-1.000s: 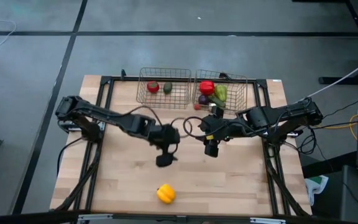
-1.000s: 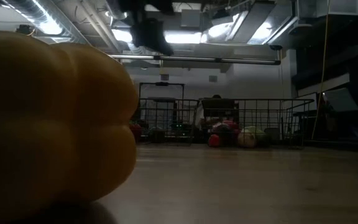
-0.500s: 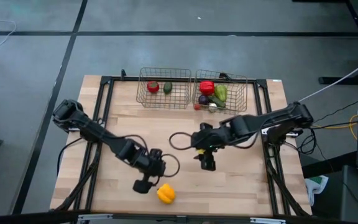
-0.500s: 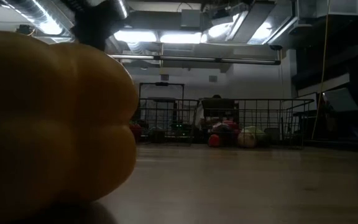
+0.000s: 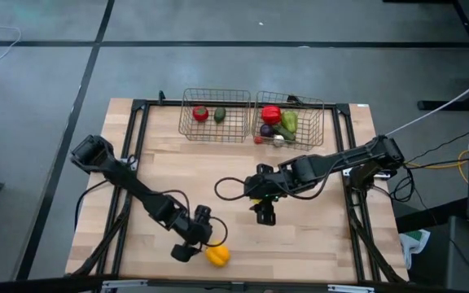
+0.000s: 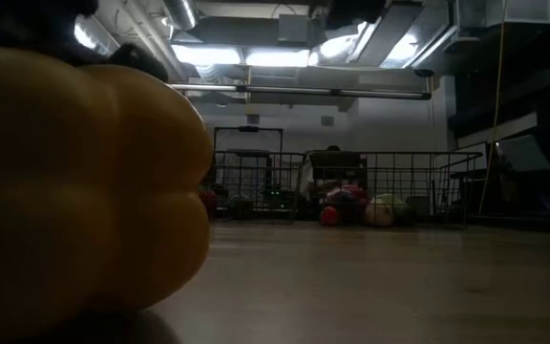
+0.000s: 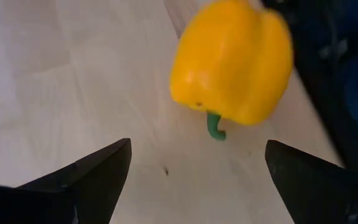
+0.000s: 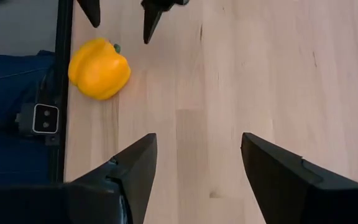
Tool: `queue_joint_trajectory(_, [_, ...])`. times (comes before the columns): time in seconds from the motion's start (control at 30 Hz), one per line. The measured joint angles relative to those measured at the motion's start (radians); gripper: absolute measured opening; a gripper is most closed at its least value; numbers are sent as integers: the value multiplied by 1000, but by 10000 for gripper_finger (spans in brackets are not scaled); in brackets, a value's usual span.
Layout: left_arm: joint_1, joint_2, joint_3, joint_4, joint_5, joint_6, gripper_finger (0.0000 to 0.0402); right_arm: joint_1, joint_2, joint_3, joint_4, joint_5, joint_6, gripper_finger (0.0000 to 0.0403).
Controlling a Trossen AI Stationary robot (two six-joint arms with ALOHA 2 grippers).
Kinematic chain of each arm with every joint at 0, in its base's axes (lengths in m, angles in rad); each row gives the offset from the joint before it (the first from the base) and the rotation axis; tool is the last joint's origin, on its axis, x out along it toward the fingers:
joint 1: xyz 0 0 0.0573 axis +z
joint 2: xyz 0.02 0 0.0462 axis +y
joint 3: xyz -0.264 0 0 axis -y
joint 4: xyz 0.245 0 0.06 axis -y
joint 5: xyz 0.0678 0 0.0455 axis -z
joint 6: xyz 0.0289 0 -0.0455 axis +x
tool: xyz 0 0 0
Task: Sort produce into baskets
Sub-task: Put the yellow bell pepper into the right gold wire basket
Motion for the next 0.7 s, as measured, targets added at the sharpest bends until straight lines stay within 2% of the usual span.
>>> queue_joint_trajectory(0.33, [-6, 120, -1, 85, -1, 43, 319, 0, 0, 0, 10, 9, 0, 234])
queue_joint_trajectory(0.7, [-23, 127, -1, 137, -1, 24, 274, 0, 0, 0, 21, 12, 0, 234])
